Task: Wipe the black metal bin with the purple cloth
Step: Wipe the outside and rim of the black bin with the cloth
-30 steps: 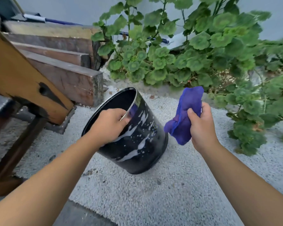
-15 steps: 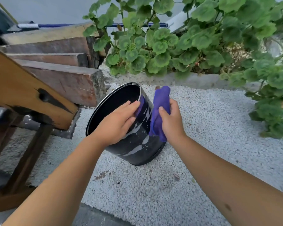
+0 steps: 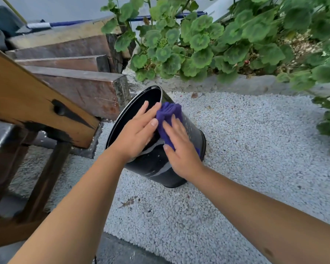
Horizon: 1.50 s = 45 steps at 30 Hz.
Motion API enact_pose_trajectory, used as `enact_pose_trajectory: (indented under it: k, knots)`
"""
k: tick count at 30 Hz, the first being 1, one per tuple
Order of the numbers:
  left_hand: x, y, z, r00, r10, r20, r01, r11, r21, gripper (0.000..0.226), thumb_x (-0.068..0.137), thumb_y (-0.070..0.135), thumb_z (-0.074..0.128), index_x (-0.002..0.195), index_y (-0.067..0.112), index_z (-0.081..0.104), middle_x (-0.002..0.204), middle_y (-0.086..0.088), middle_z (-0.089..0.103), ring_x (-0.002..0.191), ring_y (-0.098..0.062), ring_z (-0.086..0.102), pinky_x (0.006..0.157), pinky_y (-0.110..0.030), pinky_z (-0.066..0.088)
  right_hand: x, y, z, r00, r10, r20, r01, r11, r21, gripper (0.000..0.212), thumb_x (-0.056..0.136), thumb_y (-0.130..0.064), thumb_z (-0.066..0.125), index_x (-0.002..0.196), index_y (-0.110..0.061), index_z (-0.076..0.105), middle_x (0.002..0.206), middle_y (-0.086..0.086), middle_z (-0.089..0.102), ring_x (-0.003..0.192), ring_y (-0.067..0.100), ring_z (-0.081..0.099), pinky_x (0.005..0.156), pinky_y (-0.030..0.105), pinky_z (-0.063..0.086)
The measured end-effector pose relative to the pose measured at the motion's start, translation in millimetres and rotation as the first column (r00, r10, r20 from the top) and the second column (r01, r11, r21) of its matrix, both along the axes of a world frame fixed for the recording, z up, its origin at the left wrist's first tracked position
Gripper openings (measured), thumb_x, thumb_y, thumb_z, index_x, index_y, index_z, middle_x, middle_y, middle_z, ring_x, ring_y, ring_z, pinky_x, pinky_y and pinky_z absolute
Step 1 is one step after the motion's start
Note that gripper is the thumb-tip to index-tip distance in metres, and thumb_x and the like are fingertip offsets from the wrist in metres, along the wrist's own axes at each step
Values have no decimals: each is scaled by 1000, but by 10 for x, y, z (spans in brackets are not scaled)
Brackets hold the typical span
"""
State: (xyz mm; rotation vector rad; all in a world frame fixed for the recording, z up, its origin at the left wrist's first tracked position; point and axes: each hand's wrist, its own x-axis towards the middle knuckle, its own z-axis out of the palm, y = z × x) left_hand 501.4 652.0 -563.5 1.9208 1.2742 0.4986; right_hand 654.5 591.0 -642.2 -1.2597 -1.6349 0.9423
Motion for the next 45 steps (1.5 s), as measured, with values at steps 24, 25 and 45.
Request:
enact_pose_trajectory:
  k: [24, 25, 45]
  knots:
    - [-58, 44, -17, 979, -58, -198, 79, 992, 102, 65, 88, 53, 46, 146, 56, 17, 148, 40, 9, 142, 13, -1, 107, -24, 28, 654, 57, -442, 725, -671, -154, 316, 522, -792, 13, 79, -12, 49, 71, -17, 58, 73, 10, 63, 70, 27, 60, 73, 41, 51]
    - [-60, 12, -20, 978, -75, -193, 97, 989, 109, 65, 90, 50, 46, 148, 53, 17, 143, 51, 6, 142, 14, -2, 106, -21, 28, 676, 96, -389, 579, -760, -295, 209, 488, -848, 11, 79, -14, 50, 73, -13, 59, 73, 14, 63, 71, 29, 62, 82, 49, 53]
    - [-57, -25, -5, 976, -32, -217, 69, 984, 164, 51, 99, 43, 40, 148, 43, 28, 151, 27, 15, 145, 8, -2, 99, 4, 8, 41, 439, -421, 846, -527, -74, 461, 796, -392, 47, 101, -26, 41, 148, -20, 38, 159, -5, 29, 143, 16, 30, 108, 22, 18]
